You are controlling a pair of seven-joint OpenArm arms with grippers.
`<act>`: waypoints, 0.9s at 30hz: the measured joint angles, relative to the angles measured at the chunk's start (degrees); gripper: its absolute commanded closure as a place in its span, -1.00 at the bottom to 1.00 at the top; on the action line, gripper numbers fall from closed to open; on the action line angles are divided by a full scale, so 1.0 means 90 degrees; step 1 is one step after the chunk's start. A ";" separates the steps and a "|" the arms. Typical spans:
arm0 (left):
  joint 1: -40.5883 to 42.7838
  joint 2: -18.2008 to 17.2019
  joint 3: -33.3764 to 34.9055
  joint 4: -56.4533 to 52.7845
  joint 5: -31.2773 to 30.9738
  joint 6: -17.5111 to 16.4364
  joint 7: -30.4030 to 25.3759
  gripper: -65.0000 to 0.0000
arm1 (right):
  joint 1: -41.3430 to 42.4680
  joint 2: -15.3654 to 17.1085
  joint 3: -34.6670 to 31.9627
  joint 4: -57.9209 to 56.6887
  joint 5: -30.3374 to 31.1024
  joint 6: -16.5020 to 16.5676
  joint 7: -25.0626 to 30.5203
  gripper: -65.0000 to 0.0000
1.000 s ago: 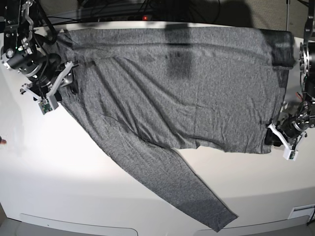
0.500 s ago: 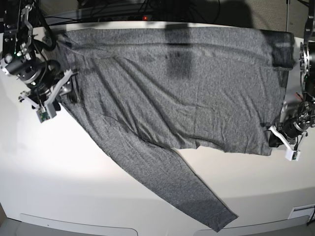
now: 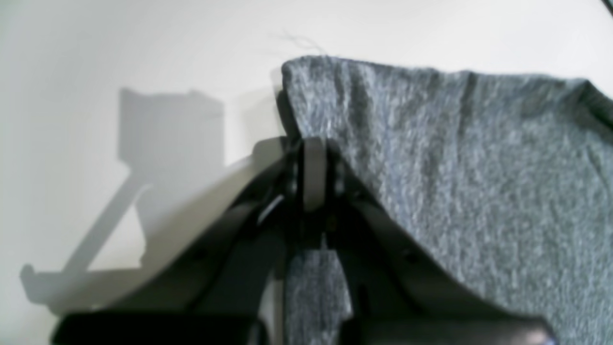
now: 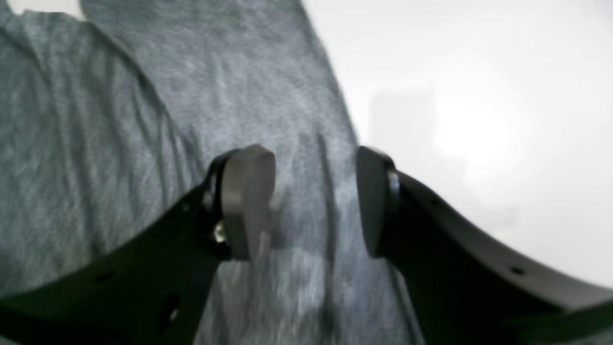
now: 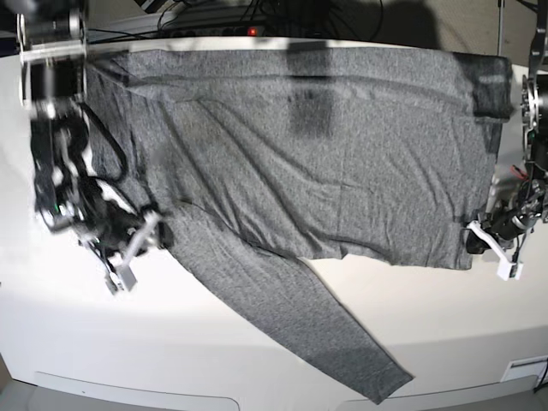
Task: Fold the T-shirt properly
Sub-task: 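Grasp the hem corners with the left and right grippers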
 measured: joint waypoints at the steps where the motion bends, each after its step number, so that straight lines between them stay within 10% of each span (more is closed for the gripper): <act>1: 0.0000 -0.0002 0.0000 -0.0002 0.0000 0.0000 0.0005 1.00 | 0.0362 0.0012 -0.0238 -0.0364 -0.0002 -0.0010 -0.0041 0.04; 13: 0.0000 0.0027 0.0000 0.0005 -0.0005 0.0005 0.0015 1.00 | 0.3322 -0.1069 -0.1178 -0.4614 -0.1103 0.0362 -0.0126 0.04; 27: 0.0002 0.0024 0.0000 0.0005 -0.0002 0.0005 -0.0005 1.00 | 0.3551 -0.1472 -0.1173 -0.6462 -0.2521 0.0362 0.0974 0.27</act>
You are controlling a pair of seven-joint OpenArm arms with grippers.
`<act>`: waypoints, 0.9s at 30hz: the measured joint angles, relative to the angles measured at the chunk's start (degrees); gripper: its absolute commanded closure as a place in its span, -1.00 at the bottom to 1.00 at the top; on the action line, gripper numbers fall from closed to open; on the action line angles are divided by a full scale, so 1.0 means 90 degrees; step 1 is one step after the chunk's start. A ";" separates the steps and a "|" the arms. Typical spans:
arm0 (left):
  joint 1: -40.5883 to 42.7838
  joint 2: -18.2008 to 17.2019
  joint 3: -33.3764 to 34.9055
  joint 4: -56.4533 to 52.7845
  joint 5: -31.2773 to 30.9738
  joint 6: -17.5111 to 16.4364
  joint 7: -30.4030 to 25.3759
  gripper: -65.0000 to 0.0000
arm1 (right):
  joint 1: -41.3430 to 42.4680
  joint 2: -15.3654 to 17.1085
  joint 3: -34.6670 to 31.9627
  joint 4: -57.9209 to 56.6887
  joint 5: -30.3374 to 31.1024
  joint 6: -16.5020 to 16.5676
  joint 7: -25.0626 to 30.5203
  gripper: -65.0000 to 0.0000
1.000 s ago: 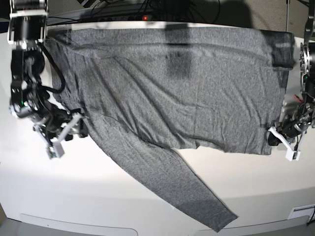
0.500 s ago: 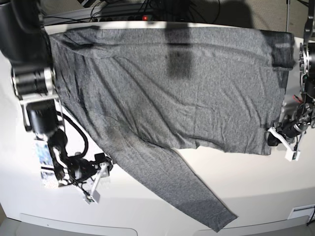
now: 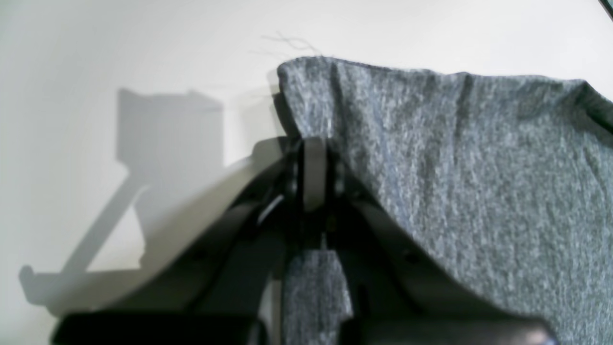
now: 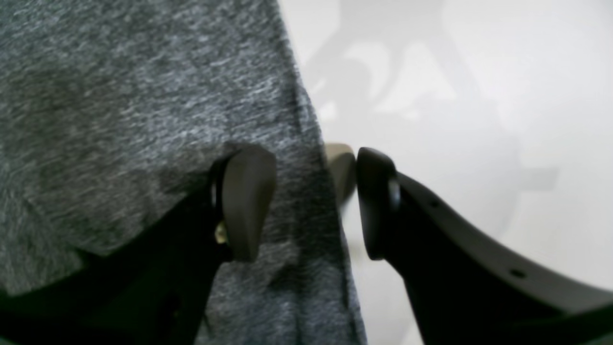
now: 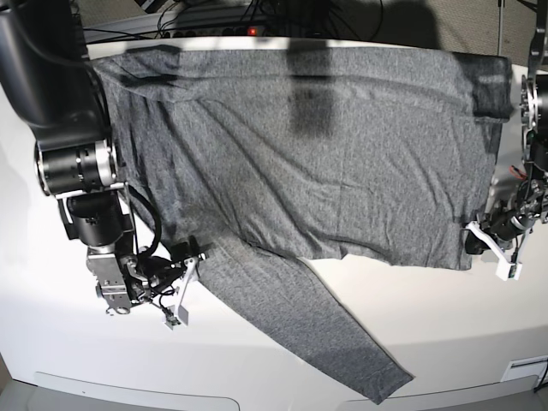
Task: Fold the T-shirt properly
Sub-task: 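Grasp the hem corners with the left and right grippers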
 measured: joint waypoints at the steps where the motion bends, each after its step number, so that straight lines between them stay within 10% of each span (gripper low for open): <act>1: 0.0000 0.0002 0.0000 0.0000 0.0000 0.0000 0.0000 1.00 | -0.0010 -0.0002 0.0000 -0.0005 0.0007 0.0000 -0.0036 0.36; 9: 0.0000 0.0000 0.0000 0.0000 0.0000 0.0000 0.0002 1.00 | -0.0095 -0.0049 0.0000 0.0007 0.0005 0.0000 -0.0051 1.00; 27: 0.0000 -0.0153 0.0000 0.0000 -0.0940 -0.0158 0.0393 1.00 | 0.0243 -0.0085 0.0000 0.0539 0.0017 0.0670 -0.0248 1.00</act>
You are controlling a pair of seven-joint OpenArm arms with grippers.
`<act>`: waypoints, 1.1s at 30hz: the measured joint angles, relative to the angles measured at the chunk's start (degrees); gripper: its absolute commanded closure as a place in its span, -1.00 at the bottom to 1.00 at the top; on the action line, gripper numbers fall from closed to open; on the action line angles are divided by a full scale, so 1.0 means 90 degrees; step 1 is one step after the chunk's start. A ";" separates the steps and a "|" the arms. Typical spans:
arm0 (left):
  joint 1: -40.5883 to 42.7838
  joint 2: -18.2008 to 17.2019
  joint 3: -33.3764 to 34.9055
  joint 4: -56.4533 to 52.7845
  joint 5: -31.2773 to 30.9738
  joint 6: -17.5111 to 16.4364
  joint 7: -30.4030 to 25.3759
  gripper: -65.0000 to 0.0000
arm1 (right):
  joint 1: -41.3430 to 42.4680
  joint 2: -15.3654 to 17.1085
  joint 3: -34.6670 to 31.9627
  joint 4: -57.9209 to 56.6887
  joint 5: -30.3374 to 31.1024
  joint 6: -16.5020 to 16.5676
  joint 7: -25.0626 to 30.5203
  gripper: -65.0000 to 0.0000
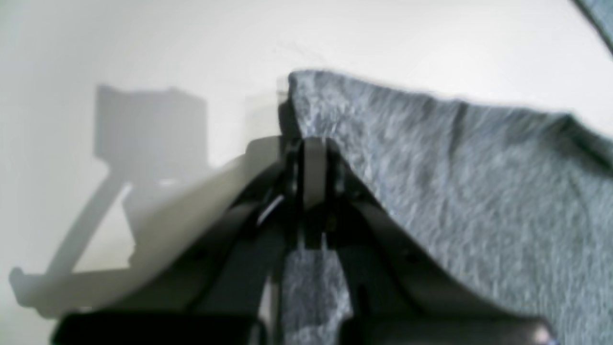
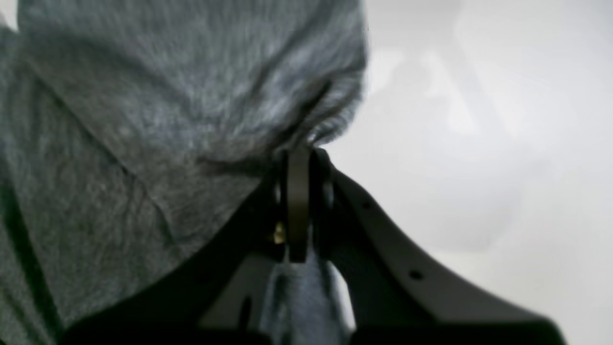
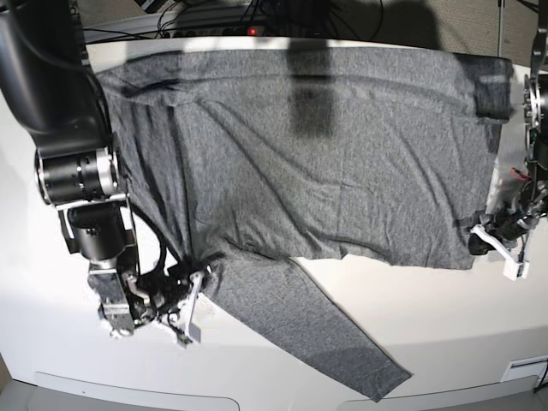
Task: Fold the T-shirt properly
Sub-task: 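Grasp the hem corners with the left and right grippers, then fold the hem up over the body toward the collar with both grippers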
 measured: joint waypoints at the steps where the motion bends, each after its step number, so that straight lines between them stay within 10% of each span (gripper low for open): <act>1: 0.0005 -0.0085 0.0002 0.0000 -0.0172 -0.0187 0.0019 1.00 | 0.0007 0.0007 0.0000 0.0087 0.0134 -0.0002 -0.0129 1.00; 11: 0.0063 -0.0459 0.0005 0.0000 -0.1141 -0.0197 0.0799 1.00 | -0.0665 0.0119 0.0007 0.1212 0.0338 0.0044 -0.0801 1.00; 18: 0.0389 -0.0495 0.0015 0.0330 -0.1571 -0.0168 0.1200 1.00 | -0.2198 0.0838 0.0044 0.4136 0.1360 -0.0109 -0.1547 1.00; 25: 0.1243 -0.0704 0.0034 0.2426 -0.2596 -0.0180 0.2006 1.00 | -0.3461 0.1588 0.0056 0.6295 0.1622 -0.0957 -0.1649 1.00; 33: 0.2822 -0.1647 0.0034 0.4847 -0.2829 0.0350 0.2142 1.00 | -0.4410 0.1860 0.1370 0.7050 0.2195 -0.0950 -0.1727 1.00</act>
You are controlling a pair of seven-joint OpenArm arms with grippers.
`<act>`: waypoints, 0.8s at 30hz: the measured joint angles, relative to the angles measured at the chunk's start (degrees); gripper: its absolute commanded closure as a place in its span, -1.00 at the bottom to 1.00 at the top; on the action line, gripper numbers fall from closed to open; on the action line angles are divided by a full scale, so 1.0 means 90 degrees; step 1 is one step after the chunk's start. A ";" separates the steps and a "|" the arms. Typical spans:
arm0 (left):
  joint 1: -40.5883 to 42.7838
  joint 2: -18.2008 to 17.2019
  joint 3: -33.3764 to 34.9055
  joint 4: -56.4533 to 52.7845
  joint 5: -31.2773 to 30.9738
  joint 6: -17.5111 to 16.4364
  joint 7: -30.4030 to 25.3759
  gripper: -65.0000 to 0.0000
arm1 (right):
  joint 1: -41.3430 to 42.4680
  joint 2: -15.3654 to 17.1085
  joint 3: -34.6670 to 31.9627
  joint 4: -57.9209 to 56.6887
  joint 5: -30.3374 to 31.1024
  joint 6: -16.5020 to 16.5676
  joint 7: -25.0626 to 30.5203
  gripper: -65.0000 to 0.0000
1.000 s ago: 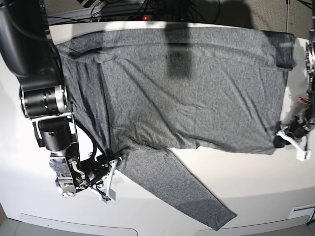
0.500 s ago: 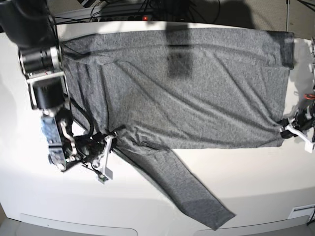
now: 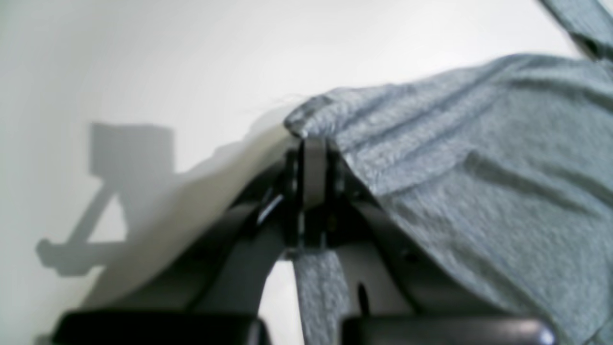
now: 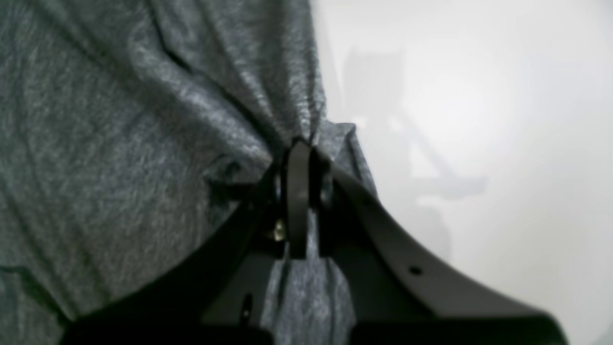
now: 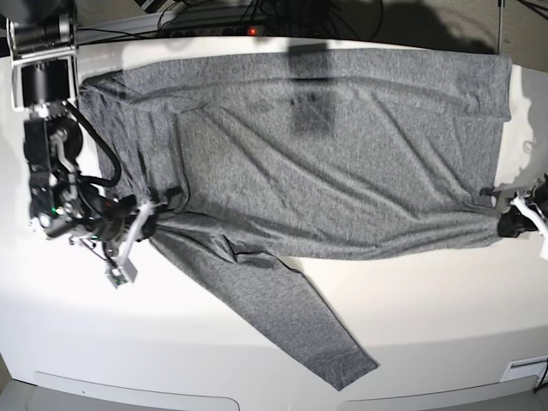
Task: Fold the T-shirt properly
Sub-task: 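Fold the hem up over the body toward the collar with both grippers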
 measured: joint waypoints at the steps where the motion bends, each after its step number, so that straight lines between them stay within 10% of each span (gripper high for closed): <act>1: 0.0136 -0.0017 -0.0002 0.0216 -0.0005 0.0100 0.0019 1.00 | -0.0146 0.0002 0.0160 0.0143 -0.0007 0.0041 -0.0002 1.00; 12: 0.1756 -0.0051 -0.1974 0.1836 -0.0034 0.0333 0.0624 1.00 | -0.1654 -0.0029 0.1605 0.1379 0.0469 0.0474 -0.0359 1.00; 24: 0.3203 -0.0015 -0.2220 0.2273 0.0036 0.0308 0.0646 1.00 | -0.3293 -0.0044 0.2625 0.1894 0.0469 0.0714 -0.0121 1.00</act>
